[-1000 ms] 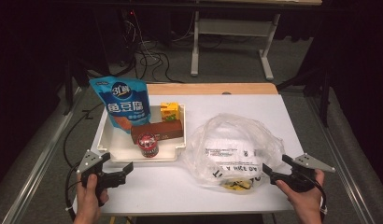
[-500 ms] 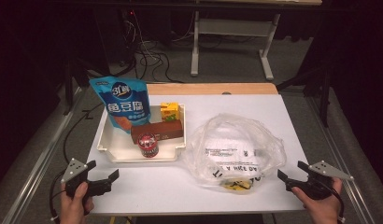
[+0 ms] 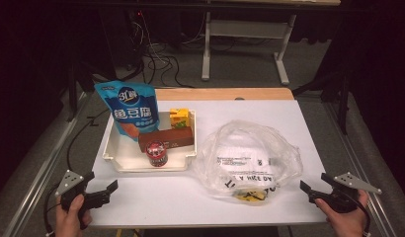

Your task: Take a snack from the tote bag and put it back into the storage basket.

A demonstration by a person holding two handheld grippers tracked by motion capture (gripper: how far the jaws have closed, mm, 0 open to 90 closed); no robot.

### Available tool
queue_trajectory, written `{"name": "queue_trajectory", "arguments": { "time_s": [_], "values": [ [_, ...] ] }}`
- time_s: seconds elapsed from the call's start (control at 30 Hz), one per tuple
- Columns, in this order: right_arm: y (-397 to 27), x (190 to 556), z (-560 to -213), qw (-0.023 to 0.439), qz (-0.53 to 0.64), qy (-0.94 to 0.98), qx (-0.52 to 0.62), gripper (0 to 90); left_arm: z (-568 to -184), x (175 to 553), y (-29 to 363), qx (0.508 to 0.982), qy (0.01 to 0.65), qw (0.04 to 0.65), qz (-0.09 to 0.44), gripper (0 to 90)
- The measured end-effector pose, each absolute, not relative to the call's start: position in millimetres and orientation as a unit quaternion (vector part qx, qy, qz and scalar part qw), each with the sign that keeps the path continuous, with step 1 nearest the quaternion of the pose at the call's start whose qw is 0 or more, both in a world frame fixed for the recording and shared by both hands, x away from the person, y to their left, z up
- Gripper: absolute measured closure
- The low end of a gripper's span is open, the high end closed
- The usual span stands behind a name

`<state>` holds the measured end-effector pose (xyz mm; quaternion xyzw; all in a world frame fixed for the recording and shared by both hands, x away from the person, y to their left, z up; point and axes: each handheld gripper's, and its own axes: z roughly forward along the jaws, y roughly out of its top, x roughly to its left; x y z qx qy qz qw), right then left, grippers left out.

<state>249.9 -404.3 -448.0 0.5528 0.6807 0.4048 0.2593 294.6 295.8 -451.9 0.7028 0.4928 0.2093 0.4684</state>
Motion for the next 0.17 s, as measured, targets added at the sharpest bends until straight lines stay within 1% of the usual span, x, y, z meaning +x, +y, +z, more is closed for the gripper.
{"name": "queue_trajectory", "arguments": {
  "time_s": [0.17],
  "values": [
    [-402.8,251.1,-448.0,0.259,0.407,0.679,0.553,9.2,-452.8,295.3,292.2,0.710,0.489,0.460,0.212,4.5]
  ]
}}
